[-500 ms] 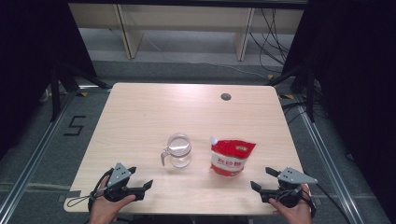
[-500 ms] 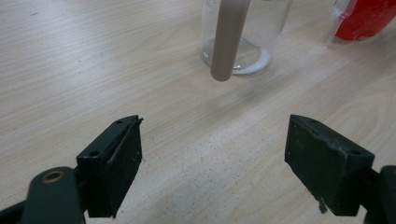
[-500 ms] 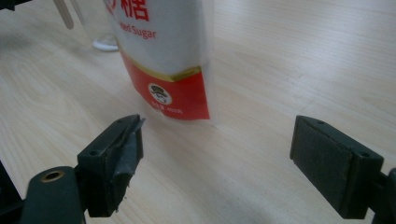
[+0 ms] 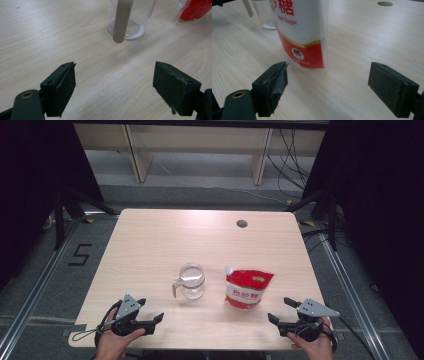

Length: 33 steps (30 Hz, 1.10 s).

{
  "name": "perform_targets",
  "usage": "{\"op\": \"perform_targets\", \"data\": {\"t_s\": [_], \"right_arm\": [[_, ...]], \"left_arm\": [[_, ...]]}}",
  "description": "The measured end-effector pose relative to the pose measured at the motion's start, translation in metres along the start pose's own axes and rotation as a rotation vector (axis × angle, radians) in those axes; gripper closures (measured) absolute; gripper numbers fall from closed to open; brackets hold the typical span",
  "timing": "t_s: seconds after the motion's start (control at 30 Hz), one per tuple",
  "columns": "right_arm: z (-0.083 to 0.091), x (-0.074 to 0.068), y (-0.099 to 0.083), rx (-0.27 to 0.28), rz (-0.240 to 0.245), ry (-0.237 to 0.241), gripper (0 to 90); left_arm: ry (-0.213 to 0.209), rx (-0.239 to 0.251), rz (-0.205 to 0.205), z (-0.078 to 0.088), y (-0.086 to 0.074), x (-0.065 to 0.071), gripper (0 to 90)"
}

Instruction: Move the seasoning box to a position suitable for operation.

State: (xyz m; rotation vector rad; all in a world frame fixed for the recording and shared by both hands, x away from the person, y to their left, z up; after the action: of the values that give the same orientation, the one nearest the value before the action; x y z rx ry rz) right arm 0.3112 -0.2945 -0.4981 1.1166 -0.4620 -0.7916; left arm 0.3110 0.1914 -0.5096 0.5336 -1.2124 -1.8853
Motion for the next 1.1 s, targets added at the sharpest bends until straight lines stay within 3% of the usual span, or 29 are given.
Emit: {"op": "perform_targets", "data": {"t_s": [0.07,0.13,0.2,0.27,0.3,0.5,0.57,0.67,0.77,0.93,1.0,1.03,1.1], "right_arm": [[0.000,0.000,0.000,0.000,-0.001,0.000,17.3],[0.001,-0.002,0.000,-0.008,-0.035,-0.001,17.4],[0.000,0.000,0.000,-0.002,-0.016,0.001,17.4],[0.000,0.002,0.000,0.020,0.007,-0.002,17.8],[0.001,-0.001,0.000,0.002,-0.041,0.003,17.8],[0.000,0.000,-0.002,-0.007,-0.047,-0.009,17.8],[-0.002,0.004,-0.003,-0.004,-0.016,-0.013,17.8],[0.001,0.001,-0.004,-0.022,-0.046,-0.007,18.4],[-0.002,0.002,-0.005,-0.018,-0.029,-0.012,18.4],[-0.001,0.001,-0.004,-0.018,-0.033,-0.003,18.6],[-0.001,0.001,-0.004,-0.024,-0.039,-0.002,18.6],[-0.001,0.002,-0.004,-0.023,-0.024,-0.010,18.6],[-0.001,0.001,-0.005,-0.028,-0.041,-0.003,18.7]], "left_arm": [[0.000,0.007,0.008,0.000,0.000,0.000,18.6],[-0.004,0.012,0.023,0.000,0.001,0.000,19.8],[-0.027,0.027,0.049,-0.002,0.003,0.001,23.0],[-0.019,0.027,0.030,-0.006,0.005,0.003,24.1],[-0.029,0.032,0.028,-0.008,0.006,0.003,25.3],[-0.037,0.045,-0.009,-0.018,0.013,0.007,32.6],[-0.050,0.051,-0.012,-0.025,0.018,0.009,38.0],[-0.038,0.057,-0.049,-0.039,0.027,0.009,42.5],[-0.028,0.072,-0.065,-0.050,0.033,0.009,46.7],[-0.025,0.087,-0.065,-0.059,0.037,0.010,55.6],[0.000,0.089,-0.075,-0.062,0.038,0.011,57.3],[-0.008,0.100,-0.072,-0.064,0.039,0.011,59.8],[-0.013,0.103,-0.086,-0.066,0.040,0.011,65.8]]}}
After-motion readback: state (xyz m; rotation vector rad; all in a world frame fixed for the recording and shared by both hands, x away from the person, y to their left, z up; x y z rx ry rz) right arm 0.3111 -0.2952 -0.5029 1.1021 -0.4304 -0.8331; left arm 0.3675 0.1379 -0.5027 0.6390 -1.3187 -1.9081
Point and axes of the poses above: each handheld gripper's, and its own axes: z roughly backward along the jaws, y roughly out of its top, x roughly to its right, the point moved 2 cm from there along -z, roughly forward along the jaws, and after that the axes turned 6 degrees about x, right-handed, at the moved point
